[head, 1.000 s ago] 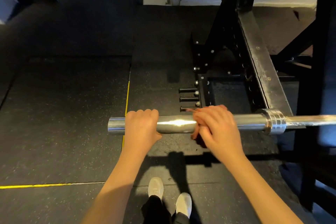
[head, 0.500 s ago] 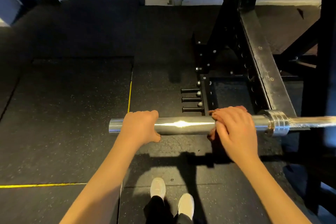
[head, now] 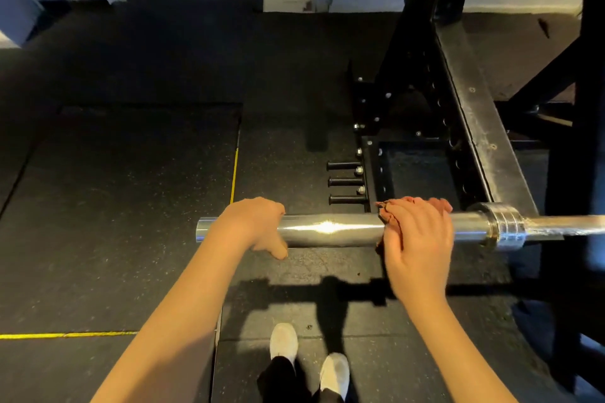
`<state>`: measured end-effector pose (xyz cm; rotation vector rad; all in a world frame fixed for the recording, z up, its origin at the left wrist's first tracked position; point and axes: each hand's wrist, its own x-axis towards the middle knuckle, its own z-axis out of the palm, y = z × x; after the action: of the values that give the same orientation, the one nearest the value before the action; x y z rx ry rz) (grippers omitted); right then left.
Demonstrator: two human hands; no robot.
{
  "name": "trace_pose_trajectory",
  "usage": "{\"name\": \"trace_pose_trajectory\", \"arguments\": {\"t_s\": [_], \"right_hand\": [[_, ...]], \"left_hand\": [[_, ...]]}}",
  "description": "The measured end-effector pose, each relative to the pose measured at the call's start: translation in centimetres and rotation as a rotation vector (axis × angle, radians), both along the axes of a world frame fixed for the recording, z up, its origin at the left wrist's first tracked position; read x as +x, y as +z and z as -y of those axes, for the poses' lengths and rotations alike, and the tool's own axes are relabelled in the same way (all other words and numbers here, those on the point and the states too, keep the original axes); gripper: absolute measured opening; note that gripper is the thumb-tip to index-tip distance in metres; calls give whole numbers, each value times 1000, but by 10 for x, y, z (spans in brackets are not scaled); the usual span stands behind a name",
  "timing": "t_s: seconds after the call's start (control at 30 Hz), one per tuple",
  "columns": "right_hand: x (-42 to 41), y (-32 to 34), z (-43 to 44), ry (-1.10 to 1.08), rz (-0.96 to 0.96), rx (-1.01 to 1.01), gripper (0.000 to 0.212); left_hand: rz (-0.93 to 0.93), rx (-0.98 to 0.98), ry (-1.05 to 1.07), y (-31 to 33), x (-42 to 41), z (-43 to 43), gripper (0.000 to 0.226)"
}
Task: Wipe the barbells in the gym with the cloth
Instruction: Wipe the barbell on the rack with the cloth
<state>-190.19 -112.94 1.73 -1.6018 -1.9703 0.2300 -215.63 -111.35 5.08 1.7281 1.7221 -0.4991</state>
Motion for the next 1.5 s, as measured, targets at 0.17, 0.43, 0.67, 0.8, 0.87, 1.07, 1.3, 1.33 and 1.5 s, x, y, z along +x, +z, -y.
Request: {"name": "trace_pose_trajectory", "arguments": {"t_s": [0.17, 0.43, 0.67, 0.8, 0.87, 1.07, 1.3, 1.33, 1.5], "right_hand": [[-72, 2, 10, 226, 45, -33, 21], [-23, -2, 1, 17, 142, -45, 34], [-8, -7, 4, 432, 226, 31, 40], [11, 6, -15, 176, 145, -34, 23], [-27, 11, -10, -26, 112, -81, 21], [-56, 4, 5, 445, 128, -25, 30], [-51, 7, -3, -23, 66, -90, 18], [-67, 6, 0, 14, 74, -100, 17], [-63, 5, 6, 432, 193, -63, 33]], "left_hand": [[-196, 425, -30, -18, 10, 24, 40], [-154, 581, -89, -26, 4, 34, 45], [-168, 237, -22, -9, -11, 20, 55], [-296, 584, -15, -25, -4, 37, 47], [-314, 650, 1, -34, -2, 42, 53], [-255, 770, -19, -36, -4, 51, 47], [-101, 227, -2, -13, -10, 16, 50], [-129, 276, -9, -16, -8, 19, 47], [-285, 634, -55, -33, -4, 37, 45]]}}
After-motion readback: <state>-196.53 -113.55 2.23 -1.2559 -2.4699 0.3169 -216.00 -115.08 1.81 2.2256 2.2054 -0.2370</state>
